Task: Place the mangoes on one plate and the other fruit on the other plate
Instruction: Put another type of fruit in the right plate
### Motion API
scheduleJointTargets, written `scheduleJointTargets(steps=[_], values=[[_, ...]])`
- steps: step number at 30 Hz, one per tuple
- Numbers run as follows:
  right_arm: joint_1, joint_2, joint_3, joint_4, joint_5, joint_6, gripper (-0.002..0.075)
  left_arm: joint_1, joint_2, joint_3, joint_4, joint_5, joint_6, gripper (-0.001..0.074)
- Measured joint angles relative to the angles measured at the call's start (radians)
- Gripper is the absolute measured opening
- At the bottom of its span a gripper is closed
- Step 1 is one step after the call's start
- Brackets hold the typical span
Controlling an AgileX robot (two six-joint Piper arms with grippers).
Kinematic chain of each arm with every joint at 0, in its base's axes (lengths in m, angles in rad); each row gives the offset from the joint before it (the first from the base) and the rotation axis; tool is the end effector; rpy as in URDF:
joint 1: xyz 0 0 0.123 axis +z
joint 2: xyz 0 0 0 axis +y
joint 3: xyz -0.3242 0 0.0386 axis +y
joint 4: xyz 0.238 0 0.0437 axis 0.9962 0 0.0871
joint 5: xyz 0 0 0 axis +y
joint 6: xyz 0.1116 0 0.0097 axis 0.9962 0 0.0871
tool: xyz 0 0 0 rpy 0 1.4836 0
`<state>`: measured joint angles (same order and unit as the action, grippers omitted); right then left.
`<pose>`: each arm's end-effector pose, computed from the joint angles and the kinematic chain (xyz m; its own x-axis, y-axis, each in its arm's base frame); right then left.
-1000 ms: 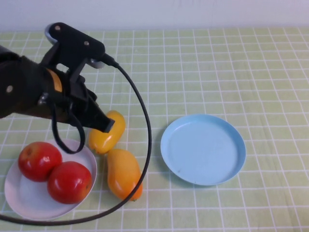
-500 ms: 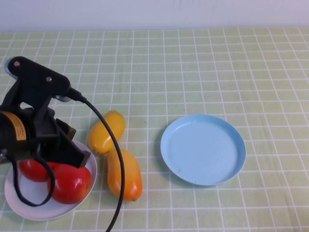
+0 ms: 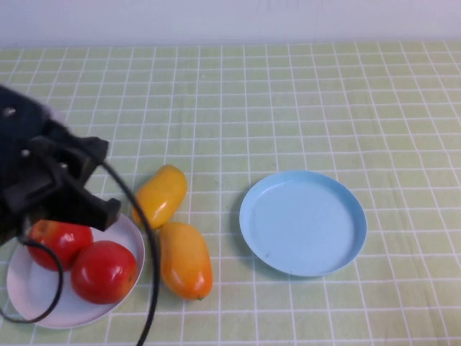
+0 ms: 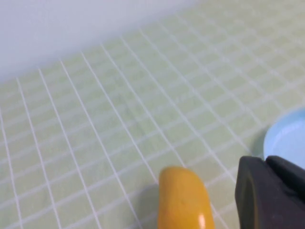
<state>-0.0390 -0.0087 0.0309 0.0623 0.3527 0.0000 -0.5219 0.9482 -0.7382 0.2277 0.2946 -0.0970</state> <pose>0.0219 0.0016 0.1654 -0.2814 0.0695 -0.9571 0.0349 0.9975 0.0621 0.1655 -0.0867 0.3574 -0.2893 0.3056 -0.9071 0.4839 0.8644 0.1368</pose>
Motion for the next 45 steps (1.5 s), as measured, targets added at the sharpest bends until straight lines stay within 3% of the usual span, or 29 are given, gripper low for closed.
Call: scheduleJointTargets(steps=[7,15,21,32,45], values=[[0.000,0.000,0.000,0.000,0.000,0.000,-0.0017,0.199,-0.304,0.344,-0.148,-0.461,0.141,-0.0004],[0.000,0.000,0.000,0.000,0.000,0.000,-0.0016,0.390,-0.629,0.636,-0.246,-0.519,0.152,-0.0004],[0.000,0.000,0.000,0.000,0.000,0.000,-0.0017,0.414,-0.829,0.755,-0.256,-0.418,0.154,-0.0004],[0.000,0.000,0.000,0.000,0.000,0.000,-0.0016,0.417,-0.957,0.763,-0.259,0.048,0.150,-0.0004],[0.000,-0.001,0.000,0.000,0.000,0.000,-0.0016,0.417,-0.959,0.763,-0.259,0.081,0.150,-0.0004]])
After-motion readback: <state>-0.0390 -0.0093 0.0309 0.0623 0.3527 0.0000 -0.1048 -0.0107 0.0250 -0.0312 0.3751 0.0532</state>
